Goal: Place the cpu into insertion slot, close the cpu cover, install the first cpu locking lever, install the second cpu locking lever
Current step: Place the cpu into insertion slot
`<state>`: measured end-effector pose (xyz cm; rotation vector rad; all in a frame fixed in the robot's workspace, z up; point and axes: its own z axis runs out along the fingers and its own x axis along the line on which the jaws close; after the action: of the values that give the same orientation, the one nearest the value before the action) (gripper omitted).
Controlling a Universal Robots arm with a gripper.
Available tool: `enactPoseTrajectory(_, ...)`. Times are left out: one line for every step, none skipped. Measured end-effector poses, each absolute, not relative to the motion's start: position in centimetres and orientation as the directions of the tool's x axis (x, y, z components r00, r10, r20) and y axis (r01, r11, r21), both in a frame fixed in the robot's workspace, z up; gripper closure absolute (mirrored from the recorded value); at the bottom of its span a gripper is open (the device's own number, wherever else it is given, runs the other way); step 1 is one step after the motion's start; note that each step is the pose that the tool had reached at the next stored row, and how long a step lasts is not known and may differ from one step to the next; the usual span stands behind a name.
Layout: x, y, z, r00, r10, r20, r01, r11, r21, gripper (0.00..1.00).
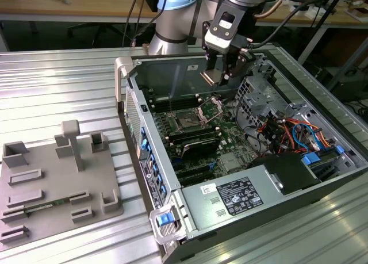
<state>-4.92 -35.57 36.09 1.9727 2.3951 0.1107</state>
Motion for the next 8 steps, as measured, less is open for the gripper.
enactPoseTrajectory(-5.00, -35.57, 36.08, -0.186, 0.982, 0.017, 0.980, 0.184, 0.078, 0.45)
enactPoseTrajectory(-5.08, -35.57, 36.08, -0.181, 0.983, 0.017, 0.981, 0.180, 0.078, 0.45)
enactPoseTrajectory(-5.11, -35.57, 36.09, -0.180, 0.984, 0.017, 0.981, 0.178, 0.078, 0.45)
enactPoseTrajectory(-5.14, -35.57, 36.09, -0.179, 0.984, 0.017, 0.981, 0.177, 0.078, 0.45)
enactPoseTrajectory(-5.14, -35.57, 36.09, -0.178, 0.984, 0.017, 0.981, 0.177, 0.078, 0.45)
enactPoseTrajectory(-5.15, -35.57, 36.09, -0.178, 0.984, 0.017, 0.981, 0.176, 0.078, 0.45)
enactPoseTrajectory(-5.15, -35.57, 36.08, -0.177, 0.984, 0.017, 0.981, 0.175, 0.078, 0.45)
enactPoseTrajectory(-5.15, -35.57, 36.07, -0.177, 0.984, 0.017, 0.981, 0.175, 0.078, 0.45)
